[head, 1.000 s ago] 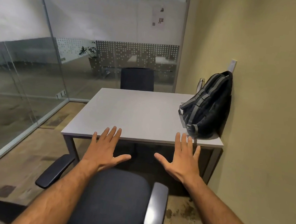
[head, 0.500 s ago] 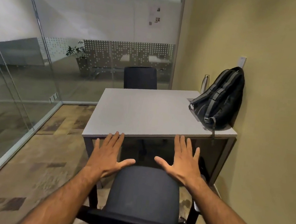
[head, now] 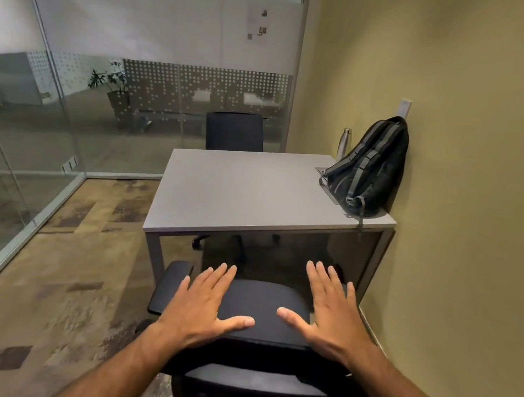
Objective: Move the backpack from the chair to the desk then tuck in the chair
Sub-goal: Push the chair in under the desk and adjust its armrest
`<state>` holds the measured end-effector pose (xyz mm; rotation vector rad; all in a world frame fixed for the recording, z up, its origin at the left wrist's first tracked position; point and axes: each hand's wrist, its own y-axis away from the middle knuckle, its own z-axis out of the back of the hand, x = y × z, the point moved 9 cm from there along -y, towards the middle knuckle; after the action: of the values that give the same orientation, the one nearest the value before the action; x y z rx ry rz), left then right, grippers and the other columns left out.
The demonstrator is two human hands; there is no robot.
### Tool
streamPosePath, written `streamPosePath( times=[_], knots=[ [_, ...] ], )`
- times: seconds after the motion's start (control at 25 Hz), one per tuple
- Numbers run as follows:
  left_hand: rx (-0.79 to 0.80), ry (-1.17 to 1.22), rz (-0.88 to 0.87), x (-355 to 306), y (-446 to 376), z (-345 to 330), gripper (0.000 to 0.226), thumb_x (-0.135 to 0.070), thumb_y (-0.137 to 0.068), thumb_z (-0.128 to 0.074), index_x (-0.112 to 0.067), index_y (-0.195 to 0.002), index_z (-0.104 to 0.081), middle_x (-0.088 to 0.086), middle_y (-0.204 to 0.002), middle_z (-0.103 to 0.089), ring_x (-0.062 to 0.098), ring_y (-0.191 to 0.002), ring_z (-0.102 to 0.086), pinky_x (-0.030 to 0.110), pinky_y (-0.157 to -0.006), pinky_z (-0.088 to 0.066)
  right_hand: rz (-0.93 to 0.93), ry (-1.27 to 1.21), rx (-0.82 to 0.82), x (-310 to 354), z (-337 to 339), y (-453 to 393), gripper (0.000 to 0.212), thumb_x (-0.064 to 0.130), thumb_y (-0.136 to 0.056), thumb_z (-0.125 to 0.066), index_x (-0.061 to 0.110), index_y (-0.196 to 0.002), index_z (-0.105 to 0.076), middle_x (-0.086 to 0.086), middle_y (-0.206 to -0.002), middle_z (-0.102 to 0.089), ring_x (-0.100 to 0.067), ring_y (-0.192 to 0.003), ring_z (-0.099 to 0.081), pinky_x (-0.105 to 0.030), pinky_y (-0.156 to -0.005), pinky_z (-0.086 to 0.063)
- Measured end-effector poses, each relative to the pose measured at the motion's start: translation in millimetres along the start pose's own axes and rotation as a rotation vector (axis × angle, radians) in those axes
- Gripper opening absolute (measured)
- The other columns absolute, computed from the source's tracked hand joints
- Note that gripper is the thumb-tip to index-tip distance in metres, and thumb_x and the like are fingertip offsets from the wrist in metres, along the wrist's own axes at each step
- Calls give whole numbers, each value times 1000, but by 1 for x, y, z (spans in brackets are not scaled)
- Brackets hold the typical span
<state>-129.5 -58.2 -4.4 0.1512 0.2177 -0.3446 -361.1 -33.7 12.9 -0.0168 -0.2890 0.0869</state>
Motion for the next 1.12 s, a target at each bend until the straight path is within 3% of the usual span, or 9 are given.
streamPosePath(
  times=[0.12,0.24,0.36,0.48,0.76,0.96,1.12],
  knots=[
    [48,-24,-11,-5,23,-9,115,-99,-72,-30,-35,-162,0,-8,-173,-2,16,-159,-5,52,-127,-8,3,62,109,0,-16,35,124,104,-61,-2,32,-161,12,5,-172,15,-16,-158,17,-53,-127,12],
    [142,-54,14,4,38,-25,121,-104,-65,-27,-35,-162,-8,-7,-172,-11,17,-158,-9,54,-127,-8,-31,112,219,-8,-35,61,115,100,-73,-15,32,-163,5,2,-174,4,-17,-159,7,-51,-127,6],
    [145,-96,11,10,51,-32,128,-109,-55,-11,-34,-156,-33,-11,-161,-39,11,-150,-31,51,-126,-13,-16,146,224,-9,-38,69,118,100,-69,-6,29,-161,-24,4,-167,-33,-15,-154,-26,-49,-127,-14],
    [84,-121,-11,7,55,-30,122,-109,-58,-11,-34,-150,-43,-16,-150,-52,7,-138,-45,44,-120,-26,22,150,161,-8,-35,64,119,102,-64,2,30,-145,-49,12,-140,-61,-13,-130,-53,-46,-114,-33],
    [52,-90,11,-2,39,-24,111,-107,-63,-22,-36,-144,-47,-18,-139,-58,6,-128,-51,41,-111,-32,54,134,118,-21,-29,42,107,102,-66,-3,34,-128,-58,15,-117,-68,-11,-109,-59,-42,-101,-41],
    [0,-71,32,-5,13,-17,115,-109,-58,-16,-38,-142,-50,-19,-136,-61,4,-125,-53,38,-110,-34,79,141,79,-34,-26,16,95,102,-69,-8,33,-109,-61,14,-99,-68,-12,-96,-60,-42,-93,-43],
    [-53,-66,54,-14,-18,-14,117,-110,-56,-13,-37,-138,-53,-19,-131,-64,4,-121,-56,37,-107,-36,99,148,64,-54,-20,-15,99,102,-71,-11,32,-117,-63,12,-105,-71,-12,-99,-63,-42,-95,-46]
  ],
)
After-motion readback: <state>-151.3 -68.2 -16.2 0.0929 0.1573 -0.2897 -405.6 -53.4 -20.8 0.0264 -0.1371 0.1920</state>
